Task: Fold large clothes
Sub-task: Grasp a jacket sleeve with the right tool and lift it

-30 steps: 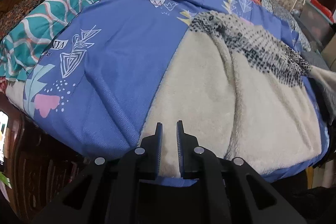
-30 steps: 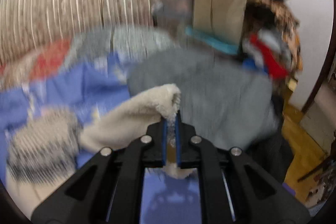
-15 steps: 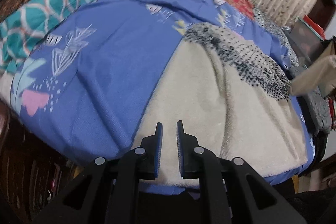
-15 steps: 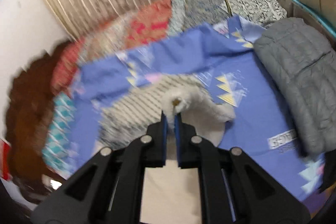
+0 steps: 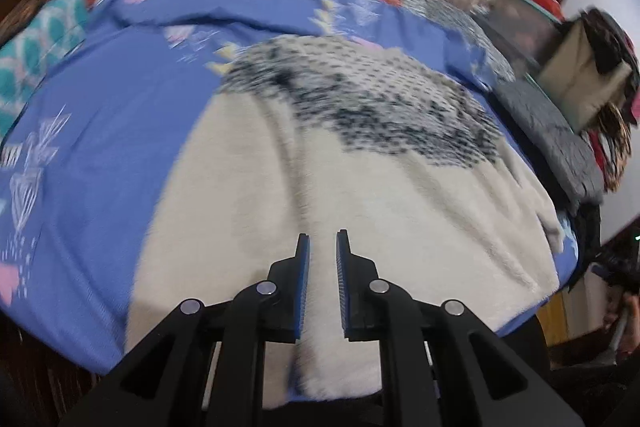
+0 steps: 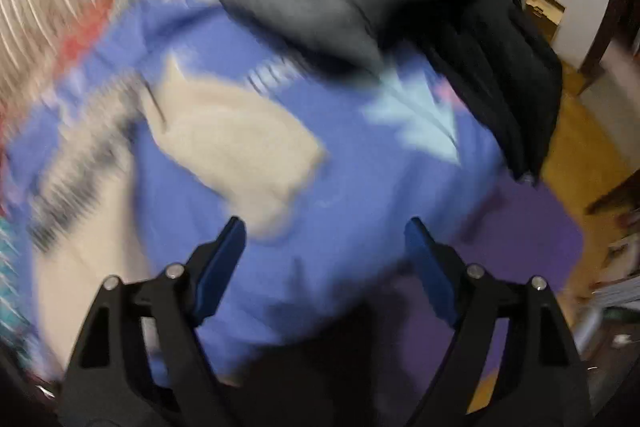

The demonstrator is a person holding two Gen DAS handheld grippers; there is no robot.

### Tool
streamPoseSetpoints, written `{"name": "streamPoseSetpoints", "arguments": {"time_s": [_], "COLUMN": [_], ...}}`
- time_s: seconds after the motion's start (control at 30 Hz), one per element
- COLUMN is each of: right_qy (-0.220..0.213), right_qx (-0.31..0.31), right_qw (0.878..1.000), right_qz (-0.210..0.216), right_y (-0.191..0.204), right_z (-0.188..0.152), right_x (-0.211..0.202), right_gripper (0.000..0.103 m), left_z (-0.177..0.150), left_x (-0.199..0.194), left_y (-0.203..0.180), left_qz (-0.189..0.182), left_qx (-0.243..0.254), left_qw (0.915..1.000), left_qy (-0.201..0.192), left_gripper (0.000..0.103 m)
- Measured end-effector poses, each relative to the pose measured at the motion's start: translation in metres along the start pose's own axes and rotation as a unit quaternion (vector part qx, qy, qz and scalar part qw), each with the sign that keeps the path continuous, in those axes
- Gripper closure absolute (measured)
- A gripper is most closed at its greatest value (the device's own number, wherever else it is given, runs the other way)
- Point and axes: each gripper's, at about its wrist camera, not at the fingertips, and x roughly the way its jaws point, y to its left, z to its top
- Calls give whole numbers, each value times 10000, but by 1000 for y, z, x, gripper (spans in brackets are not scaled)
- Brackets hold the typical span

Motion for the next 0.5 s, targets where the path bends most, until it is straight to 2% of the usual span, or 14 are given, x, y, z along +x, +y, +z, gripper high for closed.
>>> {"name": "streamPoseSetpoints", "arguments": {"time_s": [0.03,0.1,0.17,0.2,0.27,0.33,0.37,0.4,0.43,0.47,0.5], "right_qy": [-200,-642,-888,-887,-820,-573,-399,46,269,414,451], "right_qx": [-675,-1775,-2779,-3074,-3284,-3420,-3471,-3435,-3300,-2986,-2760], "right_qw": [9972,9809,9550,9460,9395,9347,9326,9356,9415,9534,9597], "right_qz": [-234,-470,-533,-517,-520,-775,-904,-819,-627,-155,270], "right_y": [18,46,82,95,105,106,103,99,94,91,91], "right_z": [-5,-14,-23,-24,-20,-11,0,12,18,38,54], "right_x": [0,-3,0,8,28,60,74,88,89,75,62], "right_gripper": [24,24,25,26,26,27,44,86,94,94,94], "left_z": [4,10,11,10,6,0,-1,-3,-5,-6,-6], "left_x": [-1,-6,-9,-11,-12,-14,-14,-15,-18,-19,-21], "left_y": [-11,-29,-39,-44,-47,-48,-48,-45,-43,-41,-37], "left_qz": [-3,-25,-28,-21,-10,61,86,130,173,194,214], "left_qx": [151,365,443,454,440,429,425,418,403,389,345], "left_qw": [9999,9993,9989,9989,9990,9991,9991,9990,9990,9991,9992], "left_qy": [-30,-109,-155,-150,-104,-40,-21,2,3,-7,-37], "left_gripper": [66,66,66,66,66,66,66,66,66,66,66]}}
